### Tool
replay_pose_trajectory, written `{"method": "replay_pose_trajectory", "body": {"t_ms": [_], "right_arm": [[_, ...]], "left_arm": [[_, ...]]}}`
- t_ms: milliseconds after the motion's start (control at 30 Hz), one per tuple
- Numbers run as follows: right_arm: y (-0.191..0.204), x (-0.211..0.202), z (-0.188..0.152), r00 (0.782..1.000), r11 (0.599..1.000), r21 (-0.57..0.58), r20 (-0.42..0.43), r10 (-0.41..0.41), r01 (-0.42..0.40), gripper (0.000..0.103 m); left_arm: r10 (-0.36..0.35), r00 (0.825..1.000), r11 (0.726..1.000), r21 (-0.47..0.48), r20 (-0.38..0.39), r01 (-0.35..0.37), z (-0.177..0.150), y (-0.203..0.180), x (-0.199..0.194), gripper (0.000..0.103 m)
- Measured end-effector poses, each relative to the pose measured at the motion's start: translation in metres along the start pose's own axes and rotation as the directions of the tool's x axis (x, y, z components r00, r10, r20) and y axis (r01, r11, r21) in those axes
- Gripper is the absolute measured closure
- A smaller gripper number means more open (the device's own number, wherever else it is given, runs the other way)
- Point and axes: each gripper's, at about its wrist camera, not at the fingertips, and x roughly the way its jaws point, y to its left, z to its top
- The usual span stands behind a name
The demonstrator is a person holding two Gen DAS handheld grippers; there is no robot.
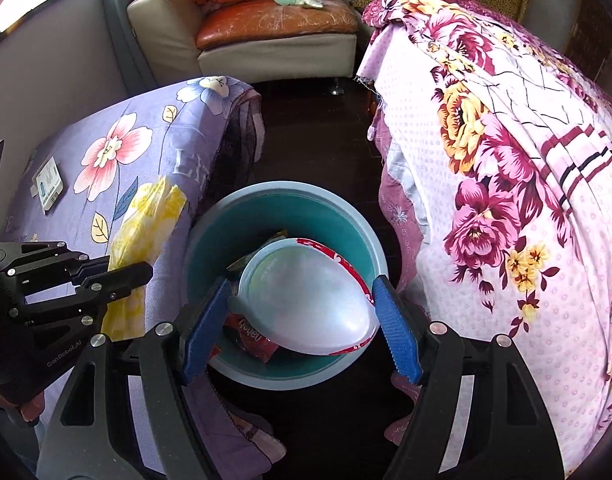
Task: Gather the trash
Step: 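Open the left gripper to drop the napkin while the right drops the lid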
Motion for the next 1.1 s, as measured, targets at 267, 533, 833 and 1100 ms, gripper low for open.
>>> {"method": "replay_pose_trajectory", "body": {"t_ms": [267, 533, 833, 1100], "right_arm": [[-0.021, 0.005, 0.003, 1.0, 0.999, 0.039, -0.006, -0.017, 0.018, 0.034], [-0.027, 0.011, 0.007, 0.999, 0.998, 0.05, -0.018, -0.028, 0.028, 0.034], [-0.012, 0.03, 0.01, 0.998, 1.0, 0.017, -0.062, -0.02, 0.021, 0.034], [0.003, 0.042, 0.013, 0.996, 1.0, -0.007, -0.091, -0.016, 0.015, 0.034]], "left_arm": [[-0.036, 0.999, 0.999, 0.018, -0.013, 0.037, 0.011, -0.012, 0.018, 0.091], [0.005, 0.999, 1.0, 0.011, 0.041, -0.005, 0.016, -0.009, 0.012, 0.025], [0.056, 0.998, 0.998, -0.013, 0.034, -0.055, 0.009, 0.016, 0.008, 0.012], [0.076, 0.997, 0.996, -0.04, 0.023, -0.075, -0.002, 0.04, 0.007, 0.012]]}}
